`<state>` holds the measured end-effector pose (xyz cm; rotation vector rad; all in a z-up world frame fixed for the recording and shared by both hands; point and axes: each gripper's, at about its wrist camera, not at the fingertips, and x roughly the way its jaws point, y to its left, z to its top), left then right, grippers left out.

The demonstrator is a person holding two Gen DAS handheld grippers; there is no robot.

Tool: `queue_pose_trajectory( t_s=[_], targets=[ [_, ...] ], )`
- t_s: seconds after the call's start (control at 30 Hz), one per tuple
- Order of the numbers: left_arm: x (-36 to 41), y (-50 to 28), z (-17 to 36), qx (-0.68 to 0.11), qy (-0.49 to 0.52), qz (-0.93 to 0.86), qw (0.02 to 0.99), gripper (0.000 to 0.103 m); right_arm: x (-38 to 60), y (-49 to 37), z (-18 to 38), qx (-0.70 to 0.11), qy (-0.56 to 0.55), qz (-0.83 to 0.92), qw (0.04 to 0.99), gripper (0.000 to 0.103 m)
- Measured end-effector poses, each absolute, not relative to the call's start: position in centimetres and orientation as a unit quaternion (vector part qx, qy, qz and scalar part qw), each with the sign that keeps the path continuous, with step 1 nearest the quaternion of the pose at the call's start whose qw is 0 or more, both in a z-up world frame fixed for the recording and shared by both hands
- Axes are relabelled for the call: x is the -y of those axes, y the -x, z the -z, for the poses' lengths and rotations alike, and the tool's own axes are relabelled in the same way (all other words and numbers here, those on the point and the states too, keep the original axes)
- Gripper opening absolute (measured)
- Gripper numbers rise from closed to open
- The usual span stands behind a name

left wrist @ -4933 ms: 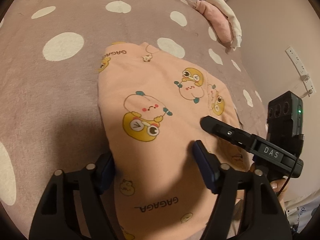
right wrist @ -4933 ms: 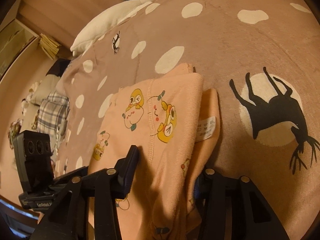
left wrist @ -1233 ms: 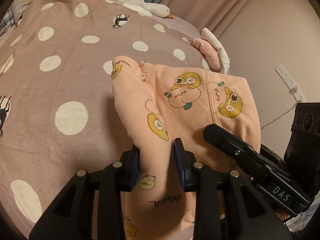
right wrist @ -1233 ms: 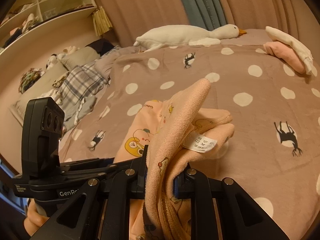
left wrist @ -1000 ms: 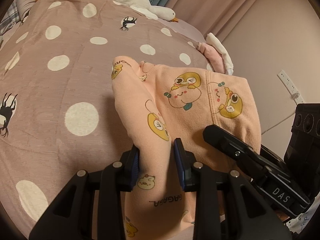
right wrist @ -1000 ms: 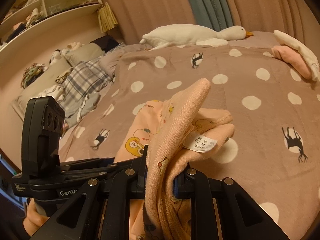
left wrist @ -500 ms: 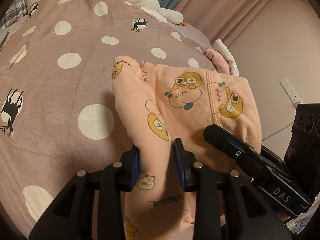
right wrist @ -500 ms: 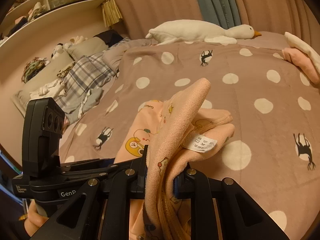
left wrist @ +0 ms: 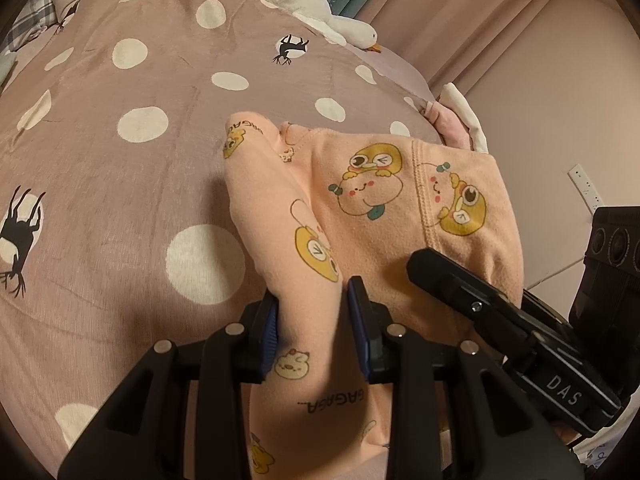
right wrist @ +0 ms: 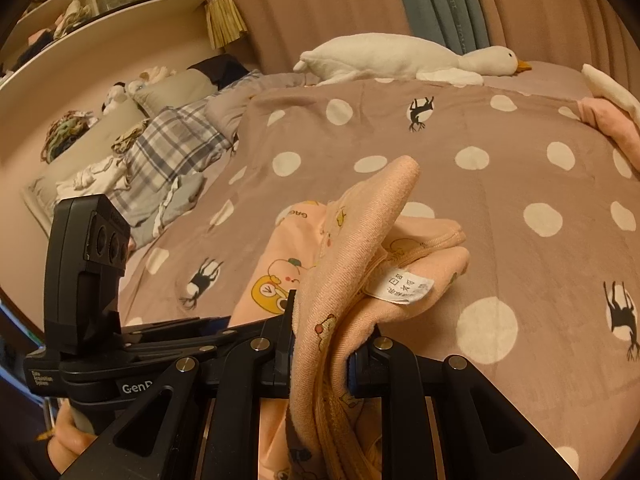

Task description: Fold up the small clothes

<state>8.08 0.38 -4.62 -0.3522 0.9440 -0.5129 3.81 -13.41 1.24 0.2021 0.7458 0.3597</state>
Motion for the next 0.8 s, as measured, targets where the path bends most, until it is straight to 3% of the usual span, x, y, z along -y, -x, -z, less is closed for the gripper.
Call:
queue_pose_trajectory(
  t_s=[0.8],
  targets=[
    [0.7, -12.6, 6.2, -0.465, 0.16, 0.241, 0.837, 0.03, 14.2, -7.3, 0.2, -0.372, -0.104, -0.168, 0.907, 0.02]
  ],
)
